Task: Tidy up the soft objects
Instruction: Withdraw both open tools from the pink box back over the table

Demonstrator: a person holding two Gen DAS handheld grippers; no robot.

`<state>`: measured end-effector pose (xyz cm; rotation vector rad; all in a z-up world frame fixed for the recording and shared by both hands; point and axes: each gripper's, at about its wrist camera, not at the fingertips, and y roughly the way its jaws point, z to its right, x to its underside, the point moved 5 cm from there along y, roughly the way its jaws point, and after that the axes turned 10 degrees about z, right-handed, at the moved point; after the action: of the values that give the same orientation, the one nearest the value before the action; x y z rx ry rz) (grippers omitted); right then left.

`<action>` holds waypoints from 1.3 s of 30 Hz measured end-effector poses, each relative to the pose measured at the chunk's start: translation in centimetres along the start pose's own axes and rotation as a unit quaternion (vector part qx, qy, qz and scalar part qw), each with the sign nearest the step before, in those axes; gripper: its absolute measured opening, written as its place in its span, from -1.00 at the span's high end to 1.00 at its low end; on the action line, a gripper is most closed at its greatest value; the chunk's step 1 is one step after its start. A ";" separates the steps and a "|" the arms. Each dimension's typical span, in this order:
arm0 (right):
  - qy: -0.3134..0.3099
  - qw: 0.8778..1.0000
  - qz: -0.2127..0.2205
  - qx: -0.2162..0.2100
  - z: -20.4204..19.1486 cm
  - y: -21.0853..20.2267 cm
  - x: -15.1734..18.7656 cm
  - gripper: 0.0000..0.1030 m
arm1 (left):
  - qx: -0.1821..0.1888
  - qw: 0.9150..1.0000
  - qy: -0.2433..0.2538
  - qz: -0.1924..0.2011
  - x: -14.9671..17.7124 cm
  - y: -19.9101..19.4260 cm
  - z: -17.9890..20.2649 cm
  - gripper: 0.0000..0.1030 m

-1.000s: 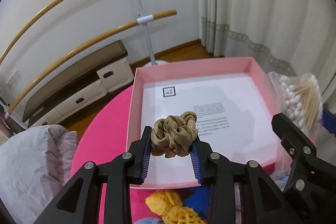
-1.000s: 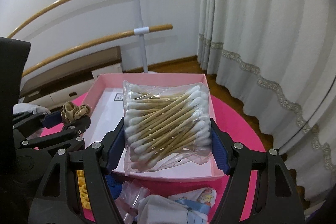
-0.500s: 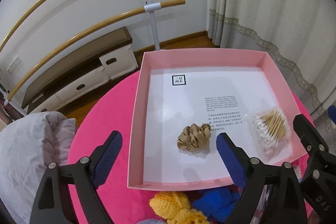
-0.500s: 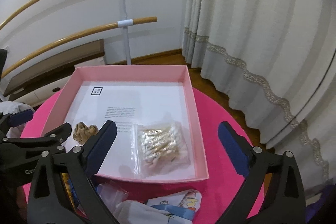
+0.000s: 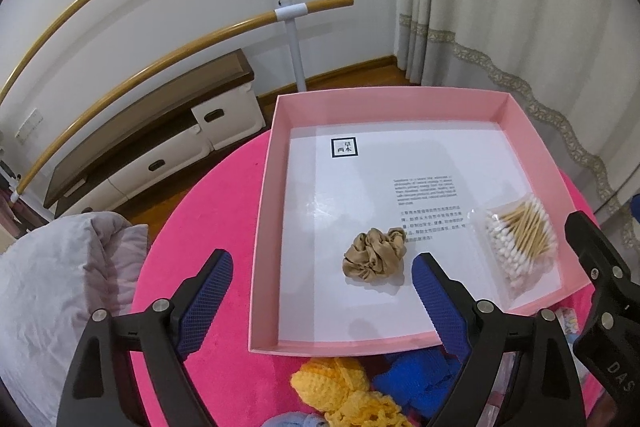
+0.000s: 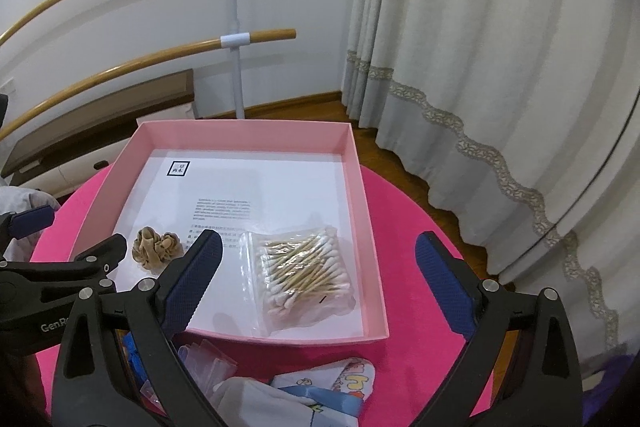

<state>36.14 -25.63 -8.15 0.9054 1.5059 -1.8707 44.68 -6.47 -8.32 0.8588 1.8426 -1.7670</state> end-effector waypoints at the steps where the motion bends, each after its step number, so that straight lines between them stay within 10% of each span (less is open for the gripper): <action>1: 0.000 1.000 0.000 0.000 0.0 -0.1 0.0 -0.88 | 0.000 1.000 0.000 0.001 0.1 -0.2 -0.1 -0.73; 39: 0.012 0.999 0.043 0.023 1.0 -11.5 3.2 -0.93 | -0.015 0.997 -0.028 0.076 6.4 -15.4 0.0 -0.75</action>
<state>25.14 -24.29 -3.68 1.0023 1.4204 -1.8453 29.34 -5.48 -1.77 0.9041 1.7157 -1.6500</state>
